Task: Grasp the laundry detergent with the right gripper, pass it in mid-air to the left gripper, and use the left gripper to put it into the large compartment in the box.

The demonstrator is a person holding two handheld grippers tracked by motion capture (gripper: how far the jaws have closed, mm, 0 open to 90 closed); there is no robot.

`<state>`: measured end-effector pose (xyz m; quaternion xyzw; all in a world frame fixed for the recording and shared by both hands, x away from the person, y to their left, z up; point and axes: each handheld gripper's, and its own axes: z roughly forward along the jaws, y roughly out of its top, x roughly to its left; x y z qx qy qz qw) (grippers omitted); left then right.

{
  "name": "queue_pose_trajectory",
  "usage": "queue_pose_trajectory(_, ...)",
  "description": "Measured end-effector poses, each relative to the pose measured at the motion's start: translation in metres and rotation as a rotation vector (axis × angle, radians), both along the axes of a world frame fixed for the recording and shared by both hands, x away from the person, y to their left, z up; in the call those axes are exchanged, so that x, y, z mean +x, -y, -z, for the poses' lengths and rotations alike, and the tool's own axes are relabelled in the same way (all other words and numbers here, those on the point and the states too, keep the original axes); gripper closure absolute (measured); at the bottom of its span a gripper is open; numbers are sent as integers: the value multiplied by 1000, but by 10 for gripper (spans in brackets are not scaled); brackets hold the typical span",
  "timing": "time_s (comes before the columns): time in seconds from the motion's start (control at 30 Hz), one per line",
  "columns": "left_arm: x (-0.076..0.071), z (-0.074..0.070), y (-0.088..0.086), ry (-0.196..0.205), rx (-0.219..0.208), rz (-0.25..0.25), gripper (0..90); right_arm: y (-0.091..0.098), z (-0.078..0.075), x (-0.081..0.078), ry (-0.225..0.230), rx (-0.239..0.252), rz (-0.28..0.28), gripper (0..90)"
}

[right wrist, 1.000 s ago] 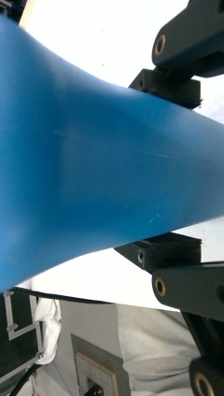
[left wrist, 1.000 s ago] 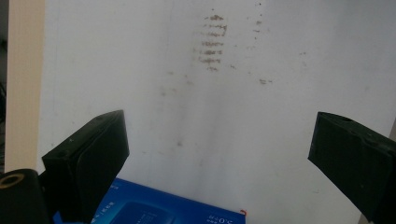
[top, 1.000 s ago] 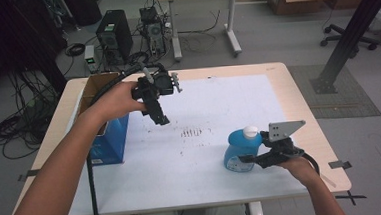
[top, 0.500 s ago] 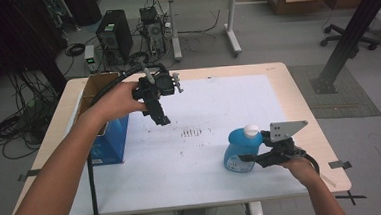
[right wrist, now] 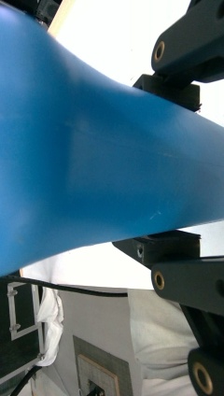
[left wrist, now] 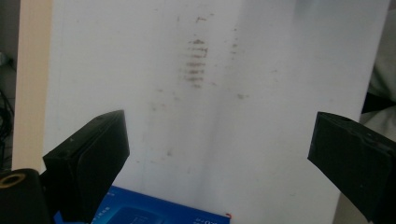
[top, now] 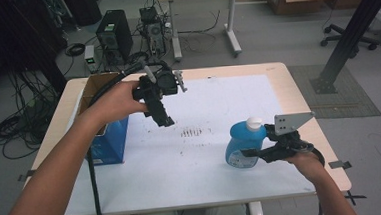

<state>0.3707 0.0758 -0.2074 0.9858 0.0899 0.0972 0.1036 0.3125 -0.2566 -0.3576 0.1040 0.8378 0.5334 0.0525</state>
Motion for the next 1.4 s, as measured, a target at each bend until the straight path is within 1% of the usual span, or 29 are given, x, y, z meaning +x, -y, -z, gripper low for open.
queue_pose_trajectory(0.1,-8,-8,5,-6,-6,20,55,-2,-6,2,-9,-4,2,448)
queue_pose_trajectory(0.17,-13,-14,9,-8,-4,33,55,-4,-12,2,-3,-6,-8,448)
queue_pose_trajectory(0.23,-18,-20,12,-8,-14,46,55,-6,-19,2,3,-6,-18,448)
queue_pose_trajectory(0.33,-26,-28,16,3,-21,64,57,-10,-29,2,14,-9,-32,448)
queue_pose_trajectory(0.4,-30,-33,19,-6,-28,72,60,-14,-36,2,17,-16,-39,448)
queue_pose_trajectory(0.5,-36,-38,22,-14,-28,82,60,-20,-46,4,-1,-21,-48,448)
queue_pose_trajectory(0.57,-41,-41,24,-27,-33,90,60,-24,-51,4,8,-30,-56,447)
queue_pose_trajectory(0.73,-51,-48,29,-38,-30,110,60,-34,-60,5,29,-45,-80,447)
queue_pose_trajectory(0.9,-59,-52,32,-36,-24,122,60,-46,-66,5,33,-52,-109,448)
queue_pose_trajectory(1.0,-63,-54,33,-43,-20,129,59,-53,-67,6,35,-61,-121,448)
queue_pose_trajectory(1.27,-71,-59,33,-60,-26,146,57,-70,-67,8,37,-61,-154,448)
queue_pose_trajectory(1.4,-73,-60,33,-63,-27,153,56,-79,-66,8,39,-68,-167,448)
